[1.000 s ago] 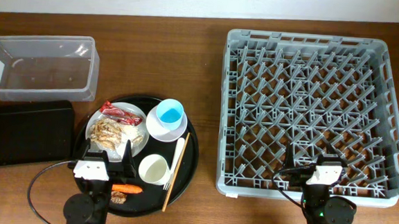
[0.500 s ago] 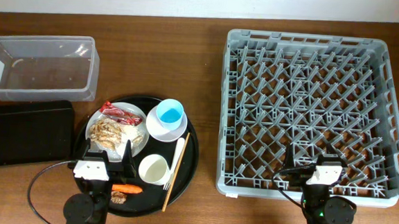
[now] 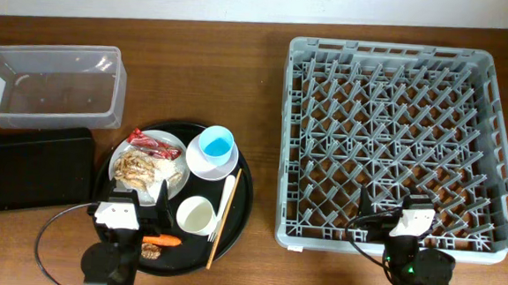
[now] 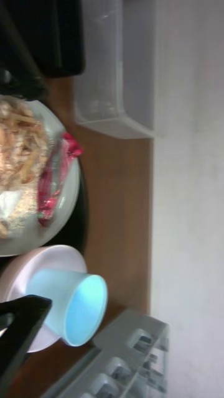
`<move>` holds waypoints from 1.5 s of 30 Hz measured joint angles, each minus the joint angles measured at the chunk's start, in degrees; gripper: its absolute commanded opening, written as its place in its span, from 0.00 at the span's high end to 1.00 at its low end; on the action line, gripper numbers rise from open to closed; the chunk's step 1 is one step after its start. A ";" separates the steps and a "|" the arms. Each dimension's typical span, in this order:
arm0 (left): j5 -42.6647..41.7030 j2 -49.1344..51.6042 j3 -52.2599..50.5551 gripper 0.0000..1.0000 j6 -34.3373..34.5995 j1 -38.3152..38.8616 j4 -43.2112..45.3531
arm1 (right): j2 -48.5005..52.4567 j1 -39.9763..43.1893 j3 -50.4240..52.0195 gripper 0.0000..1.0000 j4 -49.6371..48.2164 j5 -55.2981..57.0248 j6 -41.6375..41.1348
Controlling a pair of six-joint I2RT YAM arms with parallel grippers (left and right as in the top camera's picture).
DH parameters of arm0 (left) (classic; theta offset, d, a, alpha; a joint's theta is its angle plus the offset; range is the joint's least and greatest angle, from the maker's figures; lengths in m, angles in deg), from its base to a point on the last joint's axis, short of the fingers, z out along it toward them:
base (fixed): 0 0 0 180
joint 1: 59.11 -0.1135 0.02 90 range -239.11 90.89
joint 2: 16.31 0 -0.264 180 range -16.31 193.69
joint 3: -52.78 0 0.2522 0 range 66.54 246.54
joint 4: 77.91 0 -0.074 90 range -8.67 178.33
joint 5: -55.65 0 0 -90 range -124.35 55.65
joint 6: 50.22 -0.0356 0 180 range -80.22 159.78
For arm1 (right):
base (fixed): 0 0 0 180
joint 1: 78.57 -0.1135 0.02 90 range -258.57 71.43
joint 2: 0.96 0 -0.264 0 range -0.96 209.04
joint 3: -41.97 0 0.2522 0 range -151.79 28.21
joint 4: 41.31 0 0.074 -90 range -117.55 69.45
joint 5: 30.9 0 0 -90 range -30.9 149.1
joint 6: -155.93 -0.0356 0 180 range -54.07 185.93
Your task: Sort waste into correct bins and load items into the dishwasher rack
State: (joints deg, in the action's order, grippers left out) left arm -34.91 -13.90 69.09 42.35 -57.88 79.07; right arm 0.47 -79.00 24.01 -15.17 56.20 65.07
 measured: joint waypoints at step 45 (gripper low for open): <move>-7.85 94.79 57.05 0.54 27.04 -3.82 -21.64 | 61.81 0.00 -57.35 0.01 51.74 -4.50 -1.05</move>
State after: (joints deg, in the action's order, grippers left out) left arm -42.75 80.90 126.13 69.38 -61.70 57.43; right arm 62.28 -79.00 -33.35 36.57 51.70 64.02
